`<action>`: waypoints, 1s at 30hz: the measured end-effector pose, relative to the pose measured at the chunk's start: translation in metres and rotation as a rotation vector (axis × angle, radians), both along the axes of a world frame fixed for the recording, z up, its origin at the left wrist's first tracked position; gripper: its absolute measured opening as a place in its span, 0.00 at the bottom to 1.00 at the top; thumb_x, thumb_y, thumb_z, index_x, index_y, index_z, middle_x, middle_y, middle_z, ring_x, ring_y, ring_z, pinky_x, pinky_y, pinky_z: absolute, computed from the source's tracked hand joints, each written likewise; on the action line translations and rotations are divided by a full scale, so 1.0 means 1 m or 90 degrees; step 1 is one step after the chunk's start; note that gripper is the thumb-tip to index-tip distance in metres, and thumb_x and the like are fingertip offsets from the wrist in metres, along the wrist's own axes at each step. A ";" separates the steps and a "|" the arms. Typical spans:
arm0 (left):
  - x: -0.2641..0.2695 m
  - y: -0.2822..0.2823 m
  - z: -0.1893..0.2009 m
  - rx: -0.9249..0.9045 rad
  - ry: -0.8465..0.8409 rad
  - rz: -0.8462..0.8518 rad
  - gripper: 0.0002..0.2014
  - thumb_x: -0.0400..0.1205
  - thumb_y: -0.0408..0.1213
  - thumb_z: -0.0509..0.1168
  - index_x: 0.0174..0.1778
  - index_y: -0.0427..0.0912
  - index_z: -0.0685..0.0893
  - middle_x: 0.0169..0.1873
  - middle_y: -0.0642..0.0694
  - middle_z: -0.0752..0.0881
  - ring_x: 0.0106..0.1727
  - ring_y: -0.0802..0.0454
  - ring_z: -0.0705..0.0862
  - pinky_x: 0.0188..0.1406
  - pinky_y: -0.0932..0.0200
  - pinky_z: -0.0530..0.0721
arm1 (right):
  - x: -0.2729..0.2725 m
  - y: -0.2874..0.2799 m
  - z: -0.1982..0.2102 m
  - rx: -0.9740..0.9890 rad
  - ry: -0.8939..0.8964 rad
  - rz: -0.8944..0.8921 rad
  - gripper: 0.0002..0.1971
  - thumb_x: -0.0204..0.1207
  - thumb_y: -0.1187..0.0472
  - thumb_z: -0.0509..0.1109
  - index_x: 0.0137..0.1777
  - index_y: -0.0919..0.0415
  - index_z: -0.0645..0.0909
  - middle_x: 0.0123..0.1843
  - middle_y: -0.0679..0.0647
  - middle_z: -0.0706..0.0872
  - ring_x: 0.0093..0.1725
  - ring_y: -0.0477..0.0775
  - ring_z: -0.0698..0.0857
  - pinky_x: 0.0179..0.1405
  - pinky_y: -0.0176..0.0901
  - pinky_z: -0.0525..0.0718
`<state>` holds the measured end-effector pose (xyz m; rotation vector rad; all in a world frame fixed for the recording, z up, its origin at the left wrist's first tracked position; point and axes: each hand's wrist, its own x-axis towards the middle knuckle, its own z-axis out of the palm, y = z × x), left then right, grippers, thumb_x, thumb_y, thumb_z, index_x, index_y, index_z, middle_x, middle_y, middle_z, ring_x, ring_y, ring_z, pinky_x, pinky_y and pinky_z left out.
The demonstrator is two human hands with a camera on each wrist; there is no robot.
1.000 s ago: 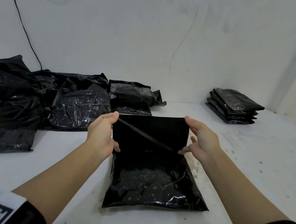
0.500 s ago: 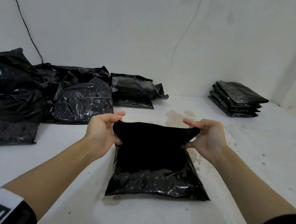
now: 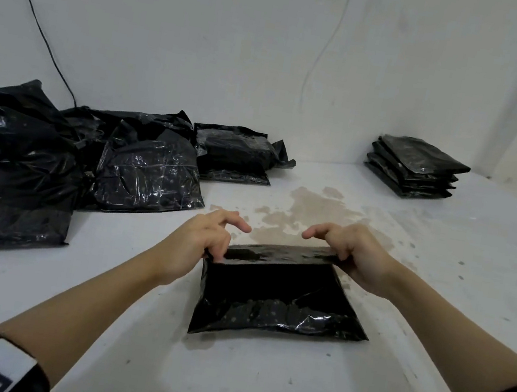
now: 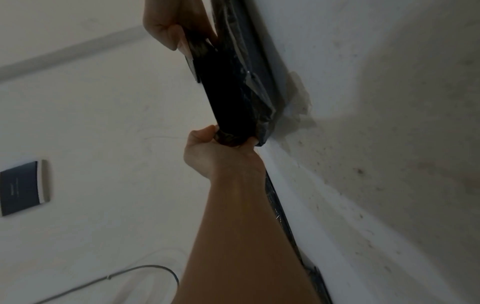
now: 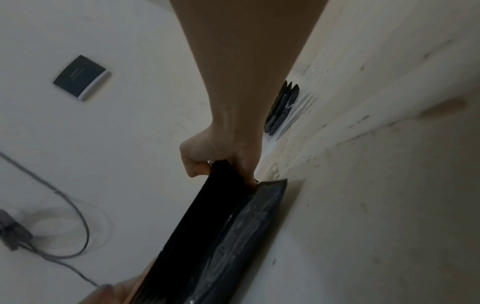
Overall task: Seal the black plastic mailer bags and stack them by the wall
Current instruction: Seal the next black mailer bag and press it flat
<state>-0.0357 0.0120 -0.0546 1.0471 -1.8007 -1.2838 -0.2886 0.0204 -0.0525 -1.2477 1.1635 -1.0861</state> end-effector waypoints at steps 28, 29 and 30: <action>-0.006 0.023 0.009 -0.208 -0.654 -0.050 0.19 0.81 0.57 0.61 0.60 0.50 0.70 0.71 0.56 0.65 0.67 0.51 0.76 0.73 0.42 0.68 | 0.008 0.034 0.009 -0.143 0.836 0.198 0.39 0.69 0.67 0.65 0.80 0.55 0.54 0.84 0.47 0.50 0.83 0.50 0.47 0.79 0.66 0.34; -0.008 0.026 0.005 -0.163 -0.685 -0.058 0.25 0.84 0.57 0.55 0.74 0.49 0.62 0.79 0.54 0.58 0.76 0.48 0.68 0.79 0.38 0.57 | 0.010 0.037 0.007 -0.115 0.820 0.215 0.43 0.71 0.68 0.63 0.84 0.53 0.46 0.85 0.46 0.43 0.84 0.49 0.40 0.79 0.64 0.32; -0.008 0.031 0.001 -0.122 -0.700 -0.068 0.30 0.86 0.57 0.49 0.82 0.50 0.50 0.83 0.54 0.47 0.83 0.49 0.56 0.81 0.37 0.48 | 0.012 0.040 0.005 -0.086 0.805 0.231 0.43 0.73 0.69 0.60 0.85 0.51 0.41 0.85 0.46 0.38 0.84 0.47 0.37 0.79 0.63 0.31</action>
